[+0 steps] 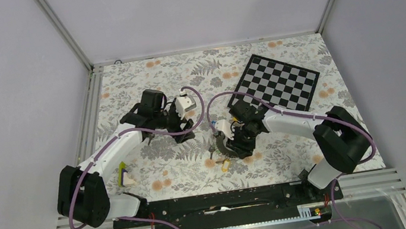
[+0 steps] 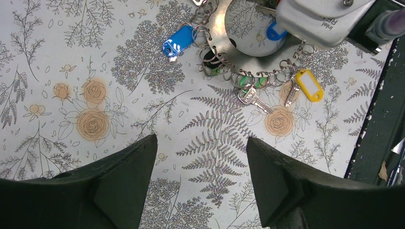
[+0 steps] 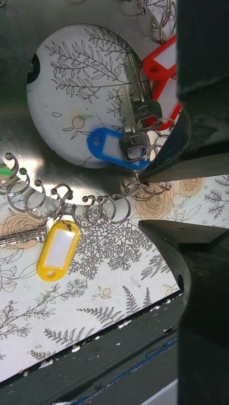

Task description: Put the keys on the keyring

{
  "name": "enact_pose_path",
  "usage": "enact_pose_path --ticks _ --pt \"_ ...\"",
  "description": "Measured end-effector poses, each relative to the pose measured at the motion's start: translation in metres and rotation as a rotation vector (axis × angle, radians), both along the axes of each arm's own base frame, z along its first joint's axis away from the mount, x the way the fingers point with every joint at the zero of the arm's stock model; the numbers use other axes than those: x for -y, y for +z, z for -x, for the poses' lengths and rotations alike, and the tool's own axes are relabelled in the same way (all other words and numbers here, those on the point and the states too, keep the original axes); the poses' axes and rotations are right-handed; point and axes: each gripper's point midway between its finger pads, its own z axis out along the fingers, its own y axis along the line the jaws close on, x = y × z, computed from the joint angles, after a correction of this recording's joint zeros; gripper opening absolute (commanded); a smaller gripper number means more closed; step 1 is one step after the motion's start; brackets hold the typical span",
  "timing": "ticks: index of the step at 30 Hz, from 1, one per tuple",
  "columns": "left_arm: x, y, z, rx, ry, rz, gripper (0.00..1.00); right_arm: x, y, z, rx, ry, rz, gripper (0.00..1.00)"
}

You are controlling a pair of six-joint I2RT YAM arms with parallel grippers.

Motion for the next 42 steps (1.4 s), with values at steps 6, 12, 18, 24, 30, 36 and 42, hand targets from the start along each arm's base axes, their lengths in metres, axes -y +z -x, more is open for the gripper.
enact_pose_path --ticks 6,12,18,24,30,36,42 --pt "0.000 0.000 0.000 0.000 0.000 0.000 0.77 0.002 -0.003 0.002 -0.015 -0.002 0.014 0.40" --pt "0.000 0.000 0.000 0.000 0.000 0.000 0.77 0.003 -0.004 0.004 -0.023 -0.003 0.020 0.36" --pt "0.000 0.000 0.000 0.000 0.000 0.000 0.77 0.005 -0.005 0.003 -0.020 -0.014 0.031 0.41" --pt "0.000 0.000 0.000 0.000 0.000 0.000 0.77 0.008 -0.006 -0.001 -0.005 -0.033 0.055 0.43" --pt "0.000 0.000 0.000 0.000 0.000 0.000 0.77 0.009 -0.007 -0.001 -0.005 -0.043 0.061 0.43" --pt "0.000 0.000 0.000 0.001 0.000 0.000 0.77 0.010 -0.010 0.000 -0.021 -0.049 0.072 0.36" --pt "0.000 0.000 0.000 0.000 0.000 0.001 0.78 0.012 -0.012 0.003 -0.036 -0.054 0.082 0.31"
